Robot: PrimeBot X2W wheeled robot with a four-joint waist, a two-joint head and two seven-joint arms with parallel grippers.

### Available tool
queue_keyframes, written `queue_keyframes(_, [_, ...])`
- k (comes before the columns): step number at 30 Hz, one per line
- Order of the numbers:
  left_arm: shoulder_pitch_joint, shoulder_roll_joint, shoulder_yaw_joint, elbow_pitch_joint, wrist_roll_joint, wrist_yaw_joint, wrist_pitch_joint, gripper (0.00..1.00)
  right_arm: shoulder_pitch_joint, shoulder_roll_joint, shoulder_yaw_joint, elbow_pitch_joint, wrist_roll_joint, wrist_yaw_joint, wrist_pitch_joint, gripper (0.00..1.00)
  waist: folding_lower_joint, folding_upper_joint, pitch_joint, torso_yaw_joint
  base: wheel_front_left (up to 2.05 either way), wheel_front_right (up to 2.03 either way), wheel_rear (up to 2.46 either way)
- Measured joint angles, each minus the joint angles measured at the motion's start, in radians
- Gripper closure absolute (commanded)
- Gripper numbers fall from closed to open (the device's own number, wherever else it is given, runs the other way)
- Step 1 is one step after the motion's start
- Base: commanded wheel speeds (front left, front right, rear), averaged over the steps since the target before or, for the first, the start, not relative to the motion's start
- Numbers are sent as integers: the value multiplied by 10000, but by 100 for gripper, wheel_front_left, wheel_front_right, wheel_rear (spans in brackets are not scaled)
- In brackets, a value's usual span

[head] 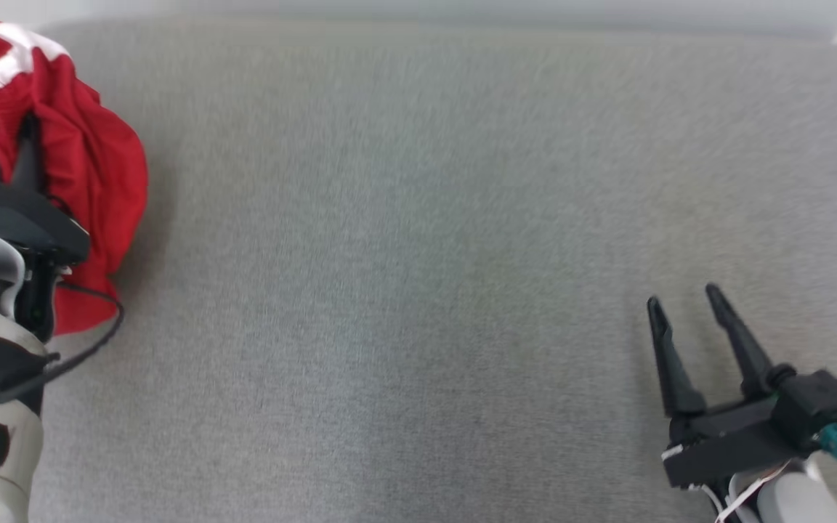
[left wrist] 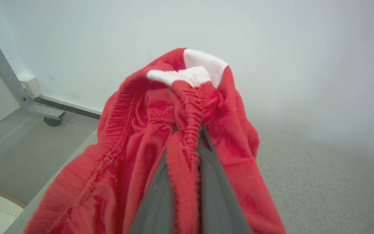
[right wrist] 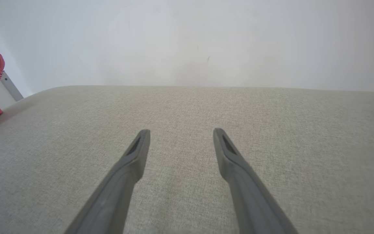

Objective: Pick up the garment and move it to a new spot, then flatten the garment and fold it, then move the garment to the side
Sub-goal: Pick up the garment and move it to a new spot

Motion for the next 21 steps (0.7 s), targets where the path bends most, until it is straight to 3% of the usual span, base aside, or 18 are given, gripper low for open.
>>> queue_keyframes(10, [1047,-136,-993,-2232,-779,-10,537,100,702,426,-90,59,42,0,0,0,-3,-1,-1500,-707,0,0,0])
queue_keyframes(21, [2279,-476,-1413,-5561,-1292,84,1544,100,952,518,-196,12,56,0,-2,0,-4,-2,-2486,-2053,0,0,0])
